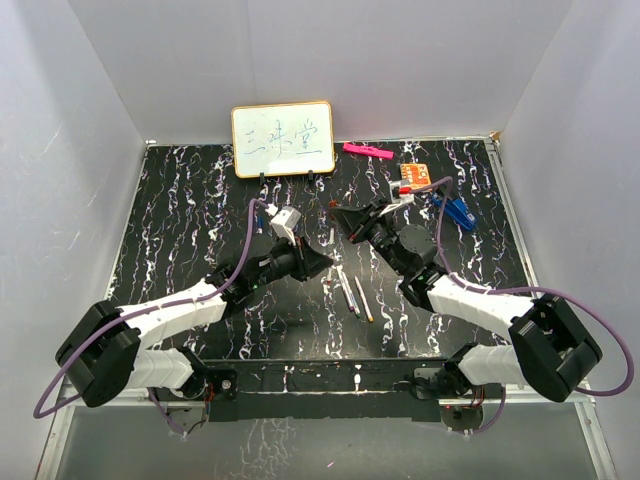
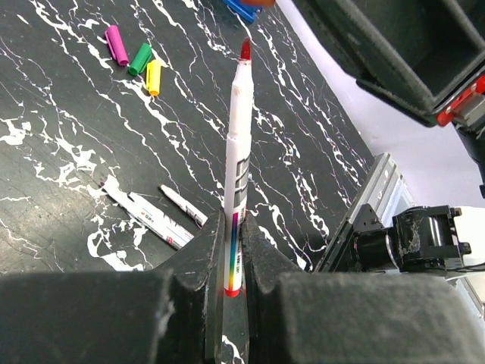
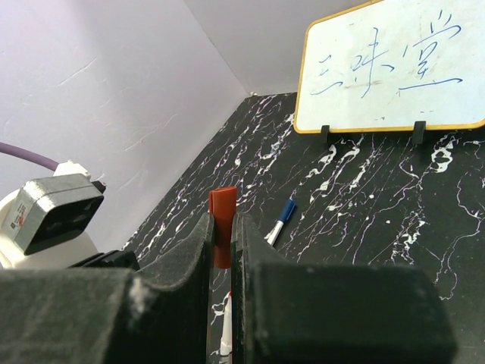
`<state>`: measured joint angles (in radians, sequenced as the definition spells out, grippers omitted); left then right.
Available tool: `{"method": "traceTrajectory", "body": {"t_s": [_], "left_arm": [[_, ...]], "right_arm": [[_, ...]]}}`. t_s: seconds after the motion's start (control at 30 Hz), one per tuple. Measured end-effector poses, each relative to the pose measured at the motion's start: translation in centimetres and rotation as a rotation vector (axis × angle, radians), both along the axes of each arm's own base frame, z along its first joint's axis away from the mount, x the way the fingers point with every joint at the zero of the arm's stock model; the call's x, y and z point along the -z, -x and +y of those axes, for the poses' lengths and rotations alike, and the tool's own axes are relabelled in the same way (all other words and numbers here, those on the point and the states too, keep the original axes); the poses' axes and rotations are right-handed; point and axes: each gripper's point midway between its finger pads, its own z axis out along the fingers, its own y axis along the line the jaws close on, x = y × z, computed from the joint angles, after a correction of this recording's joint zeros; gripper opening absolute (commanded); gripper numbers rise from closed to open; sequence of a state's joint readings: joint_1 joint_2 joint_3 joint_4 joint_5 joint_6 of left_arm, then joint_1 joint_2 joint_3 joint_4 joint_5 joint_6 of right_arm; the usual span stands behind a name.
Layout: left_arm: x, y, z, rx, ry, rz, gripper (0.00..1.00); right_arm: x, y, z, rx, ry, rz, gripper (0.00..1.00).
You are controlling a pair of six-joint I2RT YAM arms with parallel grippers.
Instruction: Insert the pens into the pen caps
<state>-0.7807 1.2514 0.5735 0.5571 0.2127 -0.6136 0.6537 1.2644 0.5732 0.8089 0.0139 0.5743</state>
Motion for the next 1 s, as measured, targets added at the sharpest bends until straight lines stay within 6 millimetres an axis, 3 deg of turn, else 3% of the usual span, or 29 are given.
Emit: {"method": "traceTrajectory", "body": {"t_s": [1.0], "left_arm": [[0.3, -0.4, 0.5, -0.036, -0.004, -0.009, 0.00]], "right_arm": [[1.2, 0.4, 0.6, 0.005, 0.048, 0.020, 0.00]]}}
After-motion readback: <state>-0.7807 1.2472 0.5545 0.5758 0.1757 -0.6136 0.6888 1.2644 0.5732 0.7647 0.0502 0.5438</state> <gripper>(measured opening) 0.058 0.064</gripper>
